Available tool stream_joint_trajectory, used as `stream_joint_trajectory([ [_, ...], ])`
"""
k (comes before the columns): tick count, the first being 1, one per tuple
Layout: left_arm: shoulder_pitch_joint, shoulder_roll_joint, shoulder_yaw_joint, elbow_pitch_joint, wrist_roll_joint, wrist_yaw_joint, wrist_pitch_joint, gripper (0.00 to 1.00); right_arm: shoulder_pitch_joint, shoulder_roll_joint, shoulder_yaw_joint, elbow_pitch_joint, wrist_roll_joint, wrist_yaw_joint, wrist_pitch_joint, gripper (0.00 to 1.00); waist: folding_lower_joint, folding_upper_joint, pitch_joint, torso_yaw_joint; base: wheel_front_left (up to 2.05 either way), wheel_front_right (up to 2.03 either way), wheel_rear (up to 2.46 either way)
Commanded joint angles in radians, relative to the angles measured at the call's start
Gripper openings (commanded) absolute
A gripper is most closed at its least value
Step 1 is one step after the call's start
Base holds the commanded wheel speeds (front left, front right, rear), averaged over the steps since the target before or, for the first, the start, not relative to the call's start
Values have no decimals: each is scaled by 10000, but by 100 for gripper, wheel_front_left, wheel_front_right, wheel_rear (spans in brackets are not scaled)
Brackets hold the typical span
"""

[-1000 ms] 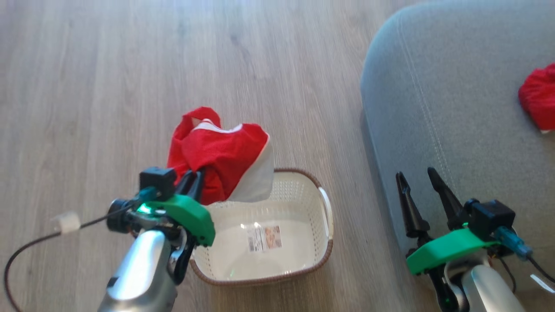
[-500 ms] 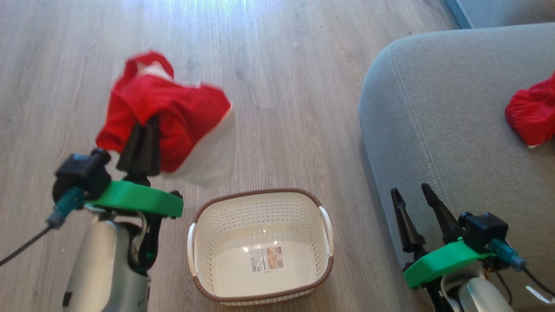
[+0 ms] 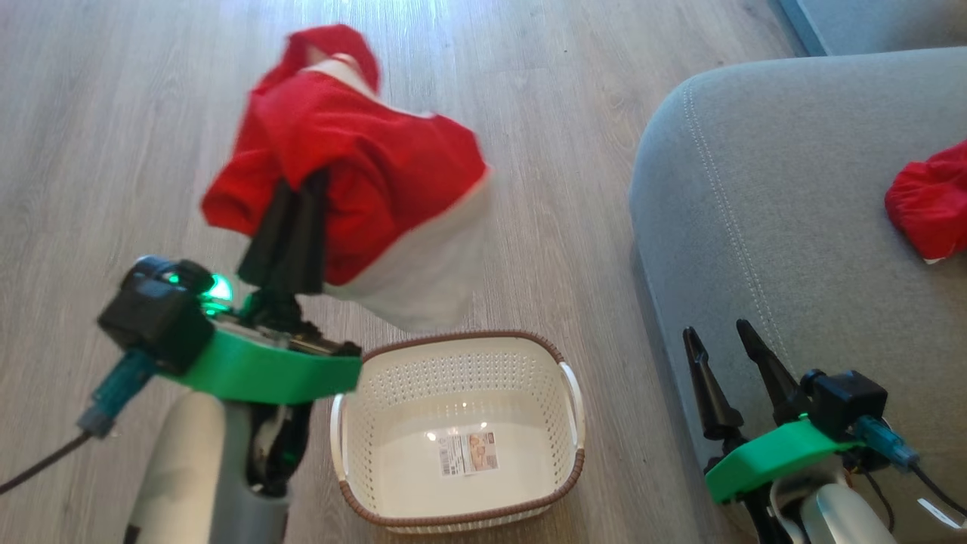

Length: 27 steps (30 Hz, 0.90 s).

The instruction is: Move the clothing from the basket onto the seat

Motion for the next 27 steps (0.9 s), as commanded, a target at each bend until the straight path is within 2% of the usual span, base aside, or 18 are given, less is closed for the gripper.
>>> stream_joint_trajectory([
  [1,-267,98,105,-411,23,-78,-97,0,-111,-100,139,-355,33,-2,-95,100,1,0,22,35,0,0,0],
  [10,-73,106,-1566,-190,281,-225,-97,0,-58,-51,14,-367,0,-2,-95,100,1,0,69,187,0,0,0],
  [16,-166,567,-3064,178,107,-229,-97,0,-85,-33,-19,-364,8,-2,-95,100,1,0,48,216,0,0,0],
  [27,-129,576,-3292,261,-74,-231,-97,0,-78,6,-36,-349,-5,-2,-95,100,1,0,11,180,0,0,0],
])
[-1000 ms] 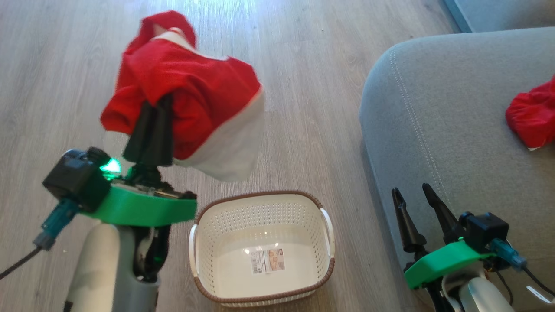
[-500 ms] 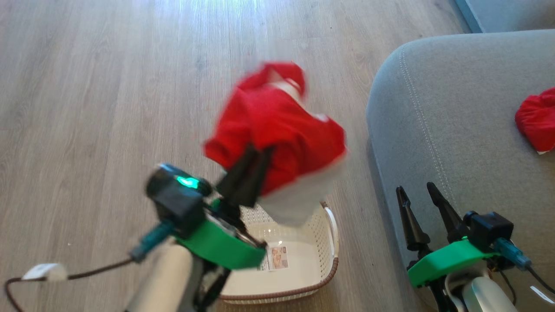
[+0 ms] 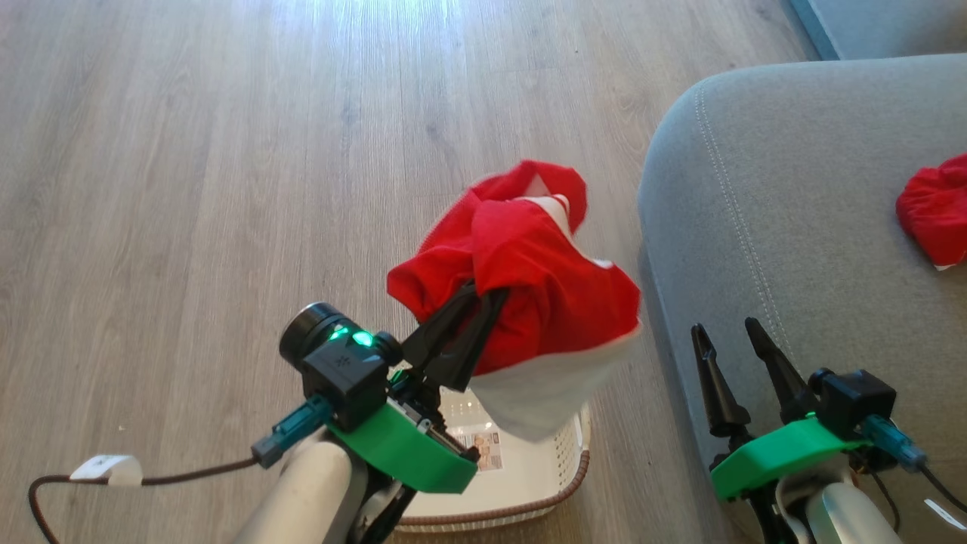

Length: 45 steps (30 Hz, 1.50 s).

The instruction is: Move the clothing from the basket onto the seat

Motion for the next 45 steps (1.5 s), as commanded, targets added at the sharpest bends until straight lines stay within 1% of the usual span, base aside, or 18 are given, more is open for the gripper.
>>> stream_joint_trajectory([
  [1,-354,-18,346,-376,-108,-12,-97,0,-90,-20,179,-334,-4,-2,-95,100,0,0,-8,-9,0,0,0],
  [14,-366,-16,536,-346,-124,-13,-97,0,-83,-157,90,-550,-9,-2,-95,100,0,0,-4,-32,0,0,0],
  [17,-363,-3,620,-311,-121,-13,-97,0,-88,-201,28,-725,146,-2,-95,100,0,0,8,-60,0,0,0],
  [22,-349,38,726,-245,-128,-13,-97,0,-134,-584,356,-1218,177,-2,-95,100,0,0,42,-115,0,0,0],
  [26,-355,93,802,-184,-122,-13,-97,0,-131,-1065,890,-1989,284,-2,-95,100,0,0,64,-175,0,0,0],
  [31,-387,131,804,-122,-105,-13,-97,0,-120,-1951,2051,-3243,385,-2,-95,100,0,0,102,-225,0,0,0],
  [34,-417,163,705,-86,-96,-13,-97,0,-207,-2382,2683,-3696,354,-2,-95,100,0,0,116,-234,0,0,0],
  [35,-425,175,664,-81,-91,-13,-97,0,-260,-2471,2837,-3790,361,-2,-95,100,0,0,121,-237,0,0,0],
  [36,-446,199,530,-75,-77,-13,-97,0,-421,-2691,3205,-3891,296,-2,-95,100,0,0,133,-234,0,0,0],
  [40,-510,292,110,-74,-40,-13,-97,0,-899,-3146,4048,-3827,110,-2,-95,100,0,0,167,-227,0,0,0],
  [45,-626,325,-331,-66,-54,-13,-97,0,-1581,-3479,4620,-3525,-54,-2,-95,100,0,0,191,-184,0,0,0],
])
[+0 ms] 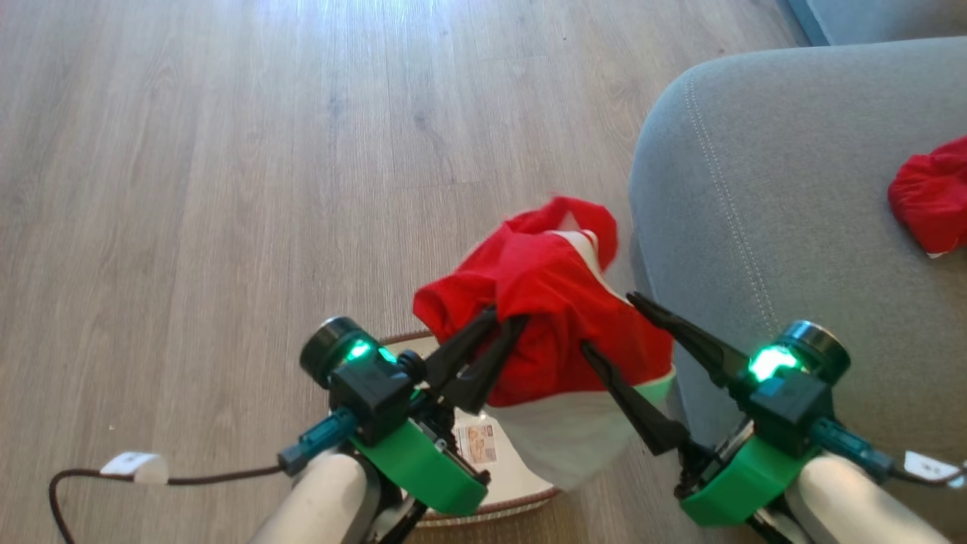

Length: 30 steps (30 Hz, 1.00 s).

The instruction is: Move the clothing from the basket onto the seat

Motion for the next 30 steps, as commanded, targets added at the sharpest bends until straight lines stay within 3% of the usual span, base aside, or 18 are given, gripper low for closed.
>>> stream_joint_trajectory([
  [1,-613,59,224,-324,-1,-13,-97,0,-372,-283,233,-110,-57,-2,-94,100,0,0,5,21,0,0,0],
  [14,-897,94,-774,-312,-7,-13,-97,0,-1549,-806,1963,1153,-170,-2,-94,100,0,0,-65,234,0,0,0],
  [25,-958,119,-1354,-175,-133,-13,-97,0,-2389,-183,2991,1703,8,-2,-94,100,0,0,-188,414,0,0,0],
  [27,-937,110,-1344,-150,-154,-13,-97,0,-2354,-23,2977,1845,134,-2,-94,9,0,0,-210,446,0,0,0],
  [28,-914,88,-1278,-149,-177,-13,-97,0,-2331,46,2951,1904,186,-2,-94,0,0,0,-221,464,0,0,0],
  [30,-895,65,-1222,-148,-208,-13,-97,0,-2253,214,2768,1954,297,-2,-94,0,0,0,-241,503,0,0,0],
])
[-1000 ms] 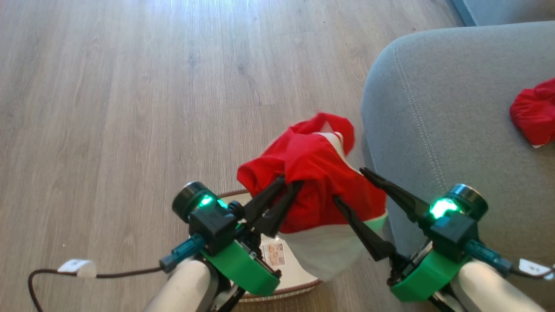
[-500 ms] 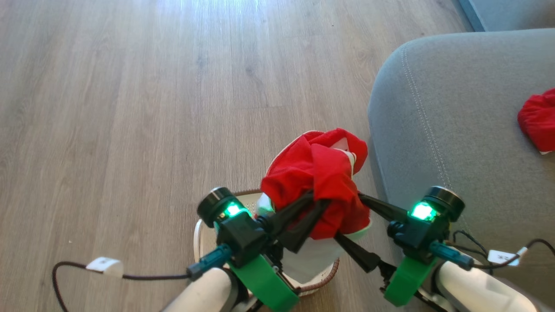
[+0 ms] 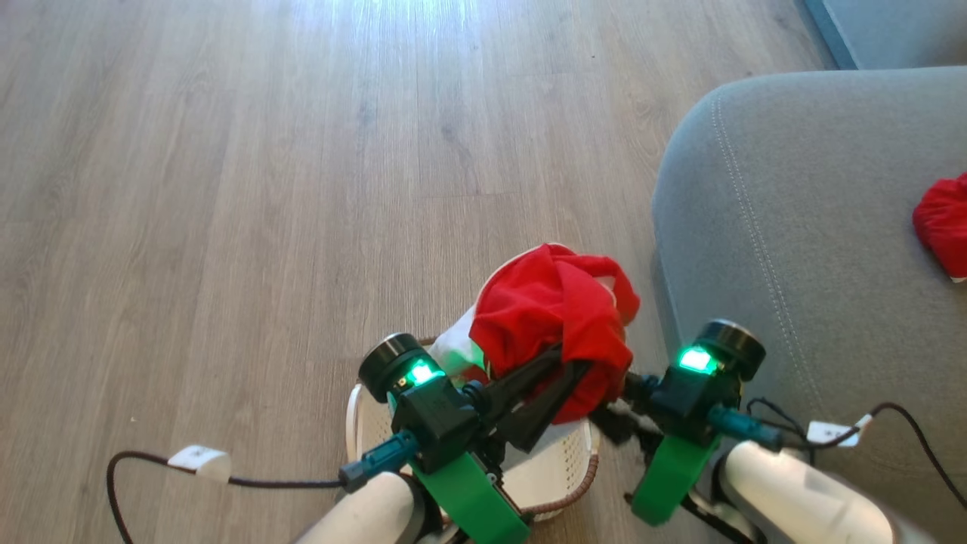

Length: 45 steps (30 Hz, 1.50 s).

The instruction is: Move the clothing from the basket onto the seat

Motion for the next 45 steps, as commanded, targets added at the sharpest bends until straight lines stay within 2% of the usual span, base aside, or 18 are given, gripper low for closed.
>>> stream_joint_trajectory([
  [1,-479,-8,362,-333,-41,-13,-97,0,-58,205,-337,-259,175,-2,-95,0,0,0,-19,36,0,0,0],
  [11,-348,23,563,-282,-22,-13,-97,0,777,911,-1984,-566,46,-2,-95,0,0,0,34,88,0,0,0],
  [25,-192,126,509,14,151,-13,-97,0,1488,1740,-4354,-763,-836,-2,-95,0,0,0,88,25,0,0,0],
  [37,-179,81,180,677,-143,-13,-97,0,1671,2119,-4582,-912,-972,-2,-95,0,0,0,92,-56,0,0,0],
  [38,-179,71,163,756,-145,-13,-97,14,1677,2127,-4591,-912,-974,-2,-95,0,0,0,89,-59,0,0,0],
  [39,-185,55,176,815,-121,-13,-97,47,1683,2133,-4608,-915,-980,-2,-95,0,0,0,88,-62,0,0,0],
  [40,-185,36,209,866,-77,-13,-97,97,1687,2135,-4636,-923,-990,-2,-95,0,0,0,87,-67,0,0,0],
  [41,-170,17,248,930,-42,-13,-97,100,1691,2137,-4672,-932,-1003,-2,-95,0,0,0,86,-75,0,0,0],
  [45,-93,-44,379,1101,32,-13,-97,100,1699,2124,-4881,-957,-1074,-2,-95,0,0,0,77,-118,0,0,0],
])
